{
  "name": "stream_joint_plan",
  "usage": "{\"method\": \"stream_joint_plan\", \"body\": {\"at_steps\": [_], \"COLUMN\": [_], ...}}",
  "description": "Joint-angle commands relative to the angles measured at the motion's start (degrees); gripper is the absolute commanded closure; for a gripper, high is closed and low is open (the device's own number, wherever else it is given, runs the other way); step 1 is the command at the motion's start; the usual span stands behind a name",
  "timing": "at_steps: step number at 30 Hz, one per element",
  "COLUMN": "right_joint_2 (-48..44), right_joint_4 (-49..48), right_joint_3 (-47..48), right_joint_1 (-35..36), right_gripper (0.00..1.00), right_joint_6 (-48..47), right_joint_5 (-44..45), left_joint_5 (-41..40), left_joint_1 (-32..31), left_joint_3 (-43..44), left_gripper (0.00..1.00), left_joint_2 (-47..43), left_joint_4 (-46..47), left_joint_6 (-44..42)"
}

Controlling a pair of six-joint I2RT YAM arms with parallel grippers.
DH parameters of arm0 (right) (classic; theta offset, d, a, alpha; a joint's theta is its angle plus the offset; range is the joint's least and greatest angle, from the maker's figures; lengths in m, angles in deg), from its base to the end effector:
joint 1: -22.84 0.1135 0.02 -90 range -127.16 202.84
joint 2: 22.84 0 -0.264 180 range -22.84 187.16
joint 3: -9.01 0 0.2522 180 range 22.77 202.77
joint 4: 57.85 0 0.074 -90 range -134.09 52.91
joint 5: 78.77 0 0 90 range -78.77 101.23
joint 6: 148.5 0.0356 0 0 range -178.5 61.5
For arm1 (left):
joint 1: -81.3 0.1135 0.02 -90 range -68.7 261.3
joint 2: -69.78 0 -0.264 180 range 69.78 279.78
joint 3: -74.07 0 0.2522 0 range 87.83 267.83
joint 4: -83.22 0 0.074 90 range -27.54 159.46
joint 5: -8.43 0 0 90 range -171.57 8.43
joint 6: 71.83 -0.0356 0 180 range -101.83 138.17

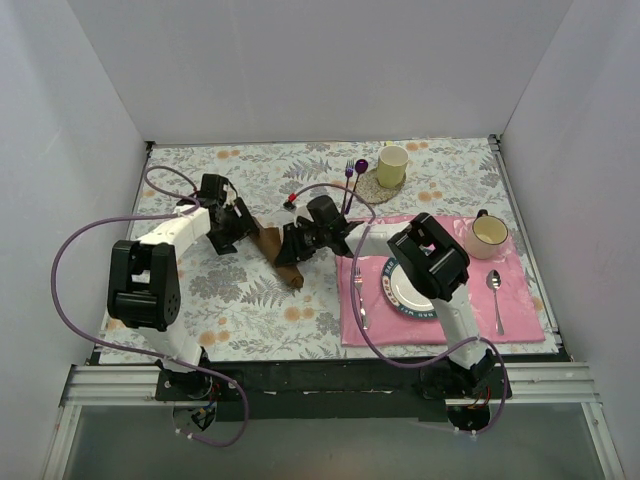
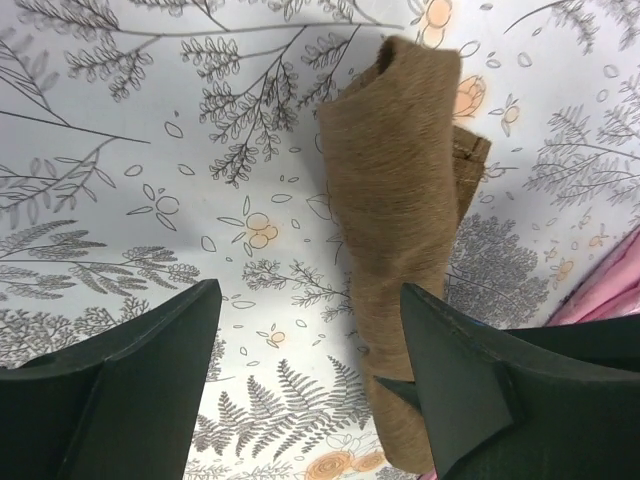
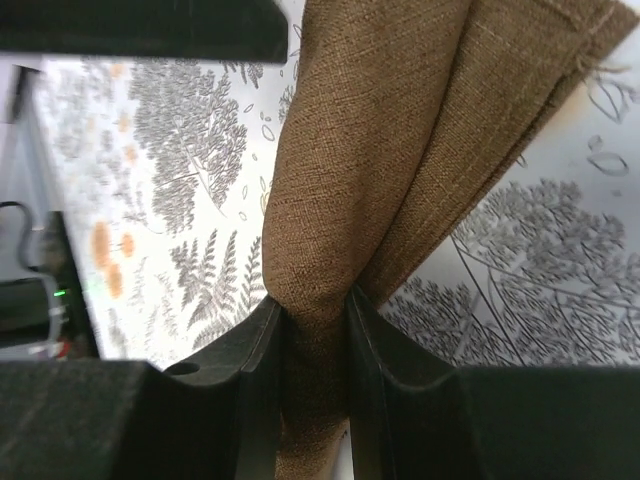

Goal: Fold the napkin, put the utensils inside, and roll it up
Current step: Roll the napkin with the utensil

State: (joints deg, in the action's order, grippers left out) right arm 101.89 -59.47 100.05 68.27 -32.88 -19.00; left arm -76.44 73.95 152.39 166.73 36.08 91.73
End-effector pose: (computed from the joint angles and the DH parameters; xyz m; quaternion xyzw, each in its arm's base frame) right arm 0.3164 0.3467 0.1349 -0.2697 0.8103 0.4573 0.2479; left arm 0.3327 -0.0461 0.1952 -0.5256 0.8233 -0.1693 0.1311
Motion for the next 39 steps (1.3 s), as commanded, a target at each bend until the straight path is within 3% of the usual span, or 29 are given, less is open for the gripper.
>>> {"method": "stream_joint_plan", "body": {"at_steps": [1, 6, 14, 24, 33, 37, 39], "right_joint_2": [3.94, 6.40, 8.77, 9.39, 9.22, 9.13, 8.34], "right_joint_4": [-10.45, -18.98, -24.51, -23.39, -22.33, -19.53, -13.74], "right_joint_3": [-2.74, -4.33, -4.59, -4.24, -3.98, -2.48, -0.82], "right_joint_1": [-2.62, -4.12, -4.74, -5.26, -5.53, -5.44, -5.44], "right_gripper": [0.72, 0.68, 0.62, 0.65, 0.64, 0.54, 0.51], "right_joint_6": [12.59, 21.12, 27.36, 26.93, 25.88, 22.47, 19.04], "right_joint_5": [-13.78, -18.97, -22.05, -21.71, -22.05, -22.23, -21.19], "left_joint_5": [2.17, 0.24, -2.14, -2.76, 0.16, -2.39, -4.23], "left_joint_1": [-1.43, -4.24, -5.56, -5.56, -5.57, -5.57, -5.57], "left_joint_3": [-1.45, 2.41, 2.25, -3.83, 3.12, 4.17, 5.40], "left_gripper": [0.28, 0.28, 0.30, 0.27, 0.26, 0.27, 0.31], "left_joint_2": [-0.10, 3.68, 6.32, -7.03, 7.11, 10.18, 11.94], "left_joint_4": [3.24, 3.94, 4.38, 9.22, 5.18, 5.00, 4.30], "left_joint_6": [2.02, 2.64, 3.96, 6.07, 4.75, 3.09, 2.64]}}
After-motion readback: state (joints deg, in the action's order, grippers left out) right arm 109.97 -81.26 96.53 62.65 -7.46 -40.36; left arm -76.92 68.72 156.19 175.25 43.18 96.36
